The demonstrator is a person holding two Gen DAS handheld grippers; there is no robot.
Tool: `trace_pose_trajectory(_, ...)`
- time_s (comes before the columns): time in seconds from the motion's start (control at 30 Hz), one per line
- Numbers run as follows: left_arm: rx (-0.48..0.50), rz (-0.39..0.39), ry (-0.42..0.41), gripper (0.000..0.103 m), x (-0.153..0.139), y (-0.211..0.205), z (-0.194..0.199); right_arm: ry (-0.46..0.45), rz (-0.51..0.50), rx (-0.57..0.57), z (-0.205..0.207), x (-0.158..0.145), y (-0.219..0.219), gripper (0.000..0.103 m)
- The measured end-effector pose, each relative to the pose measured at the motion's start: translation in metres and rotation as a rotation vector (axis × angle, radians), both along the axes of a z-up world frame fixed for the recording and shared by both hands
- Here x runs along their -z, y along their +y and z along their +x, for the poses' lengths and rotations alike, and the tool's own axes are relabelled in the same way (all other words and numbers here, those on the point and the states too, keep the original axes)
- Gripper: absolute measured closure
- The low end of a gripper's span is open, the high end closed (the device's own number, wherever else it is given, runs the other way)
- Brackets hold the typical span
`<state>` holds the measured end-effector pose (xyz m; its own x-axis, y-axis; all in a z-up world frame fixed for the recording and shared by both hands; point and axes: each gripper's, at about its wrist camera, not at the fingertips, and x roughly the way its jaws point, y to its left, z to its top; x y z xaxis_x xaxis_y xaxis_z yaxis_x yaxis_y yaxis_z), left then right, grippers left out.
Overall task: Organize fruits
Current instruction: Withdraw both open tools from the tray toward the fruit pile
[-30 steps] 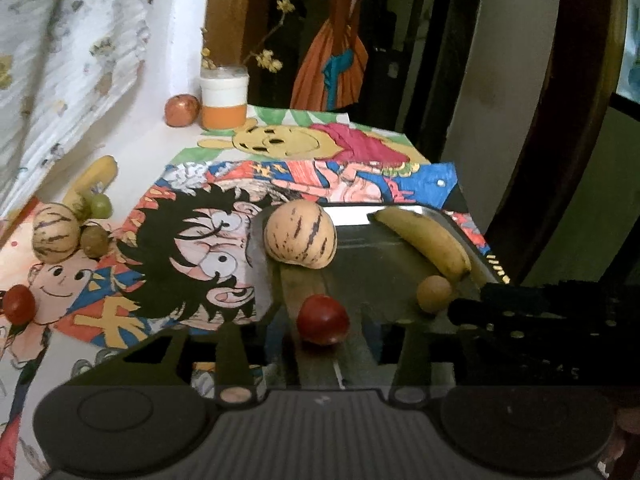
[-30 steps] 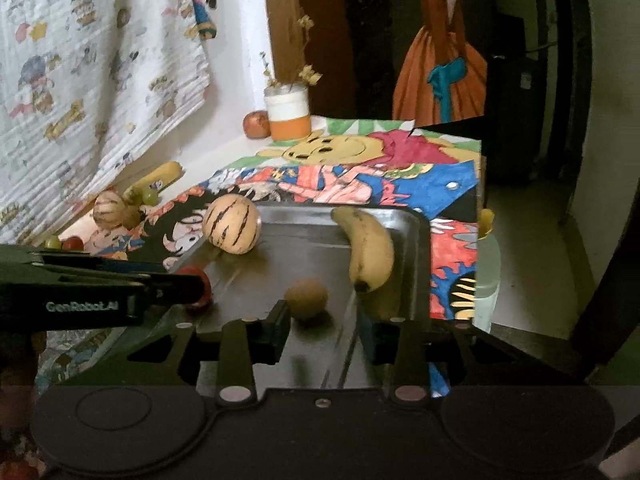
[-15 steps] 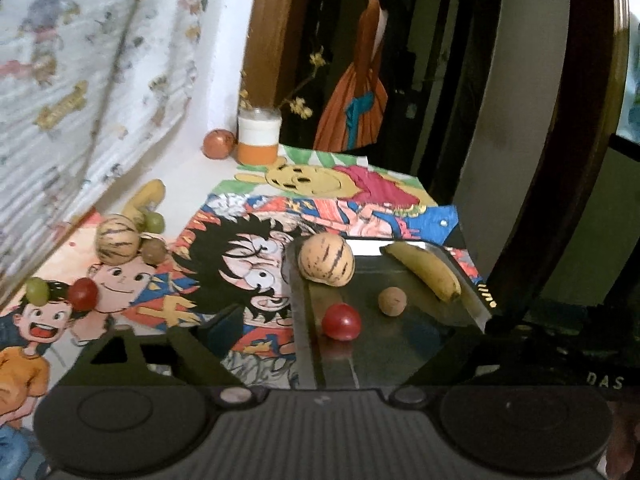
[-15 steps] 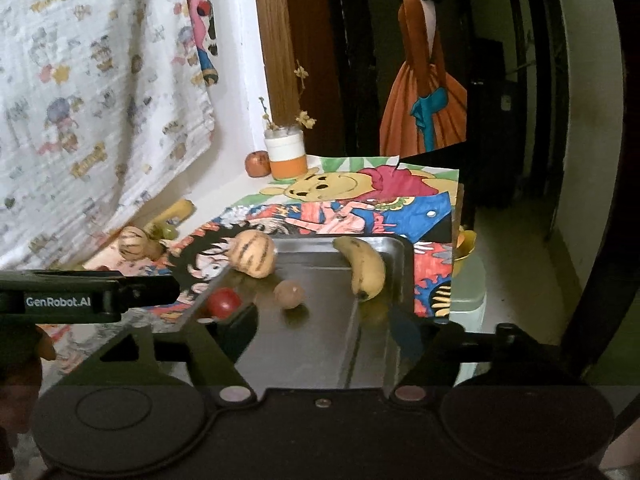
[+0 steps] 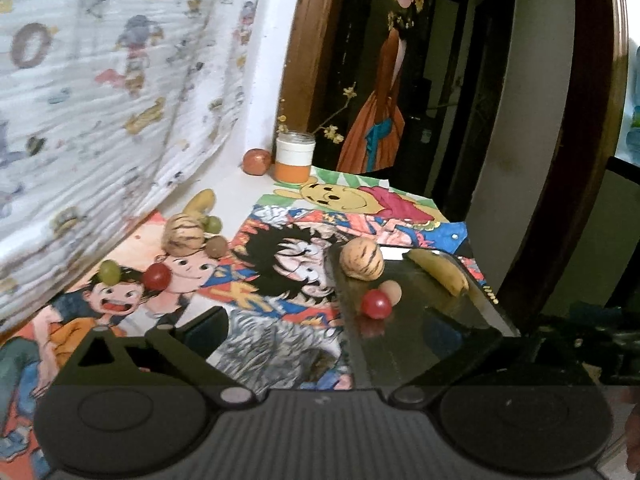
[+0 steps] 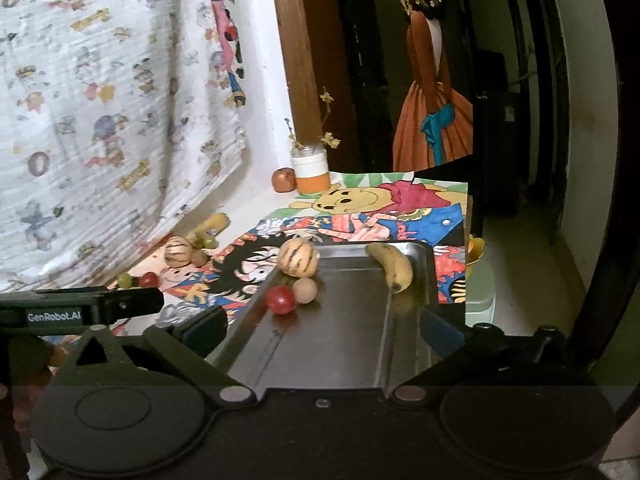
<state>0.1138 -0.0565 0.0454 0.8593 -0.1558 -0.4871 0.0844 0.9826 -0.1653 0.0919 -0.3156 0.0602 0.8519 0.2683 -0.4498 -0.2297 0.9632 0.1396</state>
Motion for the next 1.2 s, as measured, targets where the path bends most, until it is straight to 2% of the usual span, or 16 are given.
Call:
trace_pose_trajectory(0.43,0.015,0.047,0.063,0.000,0.009,0.025,-0.041,0.066,-0.012,0.016,-0.048,0.006,0.022,0.001)
trace_pose_trajectory(0.77,-0.010,0.093,0.121,0.000,0.022,0.038,-0.054,0.214,-0.037,0.020,-0.057,0.028,0.036,0.001)
trace_pose_trajectory(1.2,-0.062,0.117,0.150,0.000,0.028,0.052,-0.055,0.240,-0.075,-0.055,-0.055,0.033,0.064,0.001)
